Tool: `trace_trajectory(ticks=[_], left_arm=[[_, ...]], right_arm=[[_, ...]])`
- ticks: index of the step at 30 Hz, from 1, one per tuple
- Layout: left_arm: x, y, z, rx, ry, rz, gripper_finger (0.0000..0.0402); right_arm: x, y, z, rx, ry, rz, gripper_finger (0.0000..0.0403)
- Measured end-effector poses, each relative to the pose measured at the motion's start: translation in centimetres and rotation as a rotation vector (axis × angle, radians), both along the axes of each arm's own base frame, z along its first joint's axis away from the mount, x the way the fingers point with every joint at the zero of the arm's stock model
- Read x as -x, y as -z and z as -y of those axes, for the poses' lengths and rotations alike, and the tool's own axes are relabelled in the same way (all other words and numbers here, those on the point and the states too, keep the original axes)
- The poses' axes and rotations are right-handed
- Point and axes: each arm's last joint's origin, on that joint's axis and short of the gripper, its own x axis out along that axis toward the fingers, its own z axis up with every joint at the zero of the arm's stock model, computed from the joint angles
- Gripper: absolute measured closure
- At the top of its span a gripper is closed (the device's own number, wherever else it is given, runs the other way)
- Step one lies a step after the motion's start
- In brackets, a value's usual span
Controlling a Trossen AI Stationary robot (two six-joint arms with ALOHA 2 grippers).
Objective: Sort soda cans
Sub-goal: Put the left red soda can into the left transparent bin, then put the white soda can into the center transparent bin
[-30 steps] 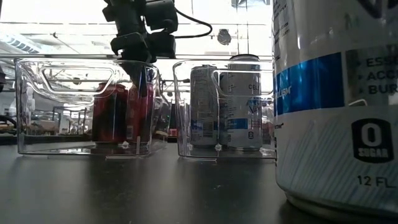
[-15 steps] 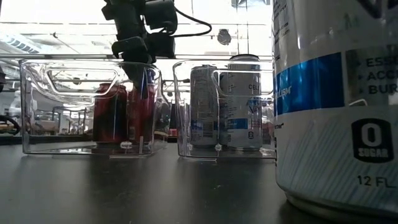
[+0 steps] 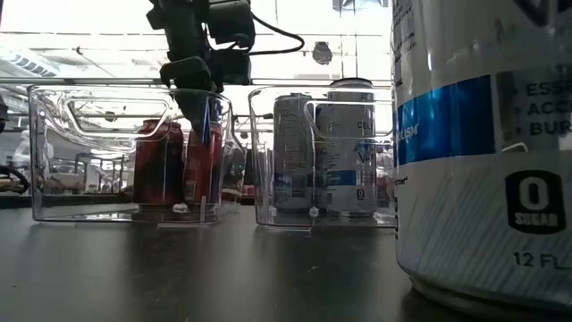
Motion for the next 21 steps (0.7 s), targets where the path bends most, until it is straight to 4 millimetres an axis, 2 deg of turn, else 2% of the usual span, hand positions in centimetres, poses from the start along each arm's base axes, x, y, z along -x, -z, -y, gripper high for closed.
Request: trace_trajectory(ticks=[6, 11, 15, 21], left_arm=[[-0.2, -1.6, -0.1, -0.008, -0.01, -0.003, 0.0009], [0.1, -4.4, 0.0, 0.002, -0.019, -0.045, 0.0009], [0.1, -6.9, 0.1, 0.042, -0.091, -0.032, 0.0009], [0.4, -10.1, 2.2, 0.121, -0.141, 0.07, 0.0009]], right_arm=[[0.0, 0.0, 0.0, 0.002, -0.003, -0.001, 0.0057], [0.0, 0.0, 0.0, 0.013, -0.022, -0.006, 0.0057], [0.0, 0.0, 0.0, 0.028, -0.049, -0.013, 0.0057], [0.0, 0.0, 0.0, 0.082, -0.143, -0.037, 0.0057]])
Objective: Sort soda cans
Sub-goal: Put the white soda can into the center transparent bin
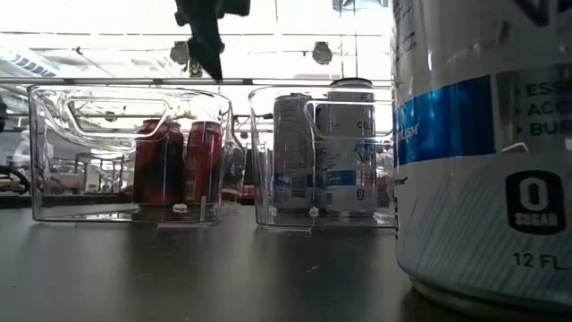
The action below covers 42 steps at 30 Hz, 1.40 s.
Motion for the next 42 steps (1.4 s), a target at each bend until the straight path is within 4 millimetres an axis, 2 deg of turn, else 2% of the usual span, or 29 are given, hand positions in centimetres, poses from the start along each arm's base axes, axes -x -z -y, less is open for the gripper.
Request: trace_trajectory(ticks=[5, 9, 14, 19, 26, 31, 33, 36, 40, 42], left_arm=[[1.1, -1.9, 2.4, 0.014, 0.031, 0.066, 0.0009], [2.2, -2.9, 3.8, -0.006, 0.12, 0.099, 0.0009], [3.2, -3.0, 5.3, 0.008, 0.151, 0.055, 0.0009], [3.4, -3.0, 6.7, 0.032, 0.148, 0.038, 0.0009], [3.8, -3.1, 9.4, -0.04, 0.316, 0.067, 0.0009], [3.2, -3.3, 11.2, -0.066, 0.425, 0.181, 0.0009], [2.7, -2.8, 11.6, -0.079, 0.463, 0.237, 0.0009], [2.4, -1.1, 11.9, -0.079, 0.465, 0.227, 0.0009], [2.5, 1.9, 11.8, -0.059, 0.419, 0.209, 0.0009], [2.7, 3.1, 11.8, -0.053, 0.416, 0.258, 0.0009]], right_arm=[[0.0, 0.0, 0.0, 0.05, -0.087, -0.022, 0.0057], [0.0, 0.0, 0.0, 0.081, -0.141, -0.036, 0.0057], [-0.4, -0.1, -0.3, 0.115, -0.24, -0.019, 0.0057], [-1.2, -0.9, -0.8, 0.187, -0.344, 0.09, 0.0057], [-2.1, -4.8, -0.9, 0.246, -0.425, 0.215, 0.0057], [-3.0, -7.8, -1.0, 0.247, -0.441, 0.286, 0.0057], [-3.8, -8.6, -1.4, 0.253, -0.448, 0.295, 0.0057], [-5.3, -9.5, -2.2, 0.263, -0.457, 0.292, 0.0057], [-7.7, -9.4, -3.3, 0.224, -0.502, 0.178, 0.0057], [-9.0, -9.1, -3.7, 0.19, -0.509, 0.115, 0.0057]])
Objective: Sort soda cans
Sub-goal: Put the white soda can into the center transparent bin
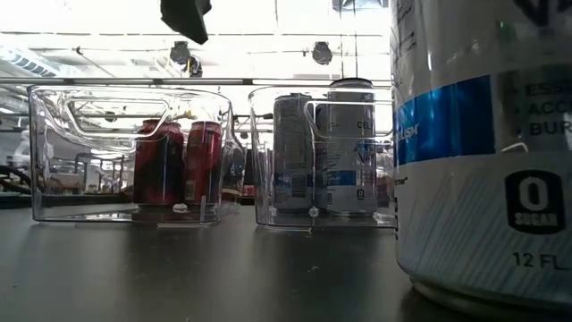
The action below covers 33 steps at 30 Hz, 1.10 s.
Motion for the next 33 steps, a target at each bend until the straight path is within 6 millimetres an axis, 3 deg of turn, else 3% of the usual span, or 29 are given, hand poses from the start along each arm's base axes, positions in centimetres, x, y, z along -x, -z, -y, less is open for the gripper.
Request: trace_trajectory(ticks=[7, 12, 18, 33], left_arm=[[3.2, 3.6, -1.0, 0.064, -0.068, 0.07, 0.0009], [6.0, 6.0, -2.3, 0.063, -0.247, 0.113, 0.0009], [8.1, 7.6, -3.0, 0.054, -0.291, 0.122, 0.0009], [8.4, 7.9, -3.2, 0.031, -0.273, 0.119, 0.0009]], right_arm=[[-3.9, 2.6, -0.6, -0.152, 0.041, -0.194, 0.0057], [-4.2, 4.1, -0.1, -0.234, 0.144, -0.316, 0.0057], [-4.1, 3.9, -0.6, -0.289, 0.194, -0.301, 0.0057], [-3.5, 5.5, -4.5, -0.342, 0.161, -0.316, 0.0057]])
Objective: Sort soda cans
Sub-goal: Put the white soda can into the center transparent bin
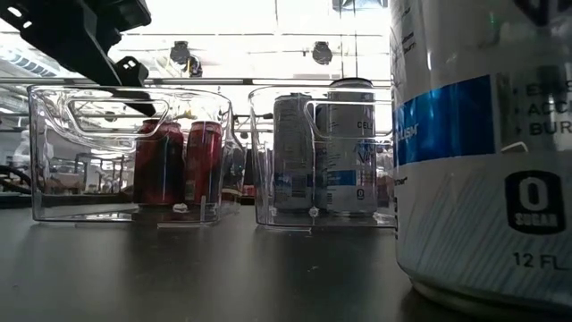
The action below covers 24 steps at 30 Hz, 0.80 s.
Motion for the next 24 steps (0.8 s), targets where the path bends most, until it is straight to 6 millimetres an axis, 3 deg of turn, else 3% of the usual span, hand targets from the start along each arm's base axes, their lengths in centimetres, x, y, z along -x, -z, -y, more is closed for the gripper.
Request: trace_trajectory(ticks=[16, 24], left_arm=[[0.0, 0.0, 0.0, -0.014, 0.023, -0.001, 0.0009], [0.0, 0.0, 0.0, -0.017, 0.027, 0.001, 0.0009]], right_arm=[[-1.0, 4.4, -2.1, 0.086, -0.062, -0.084, 0.0057], [-0.9, 5.2, -2.0, 0.111, -0.055, -0.131, 0.0057]])
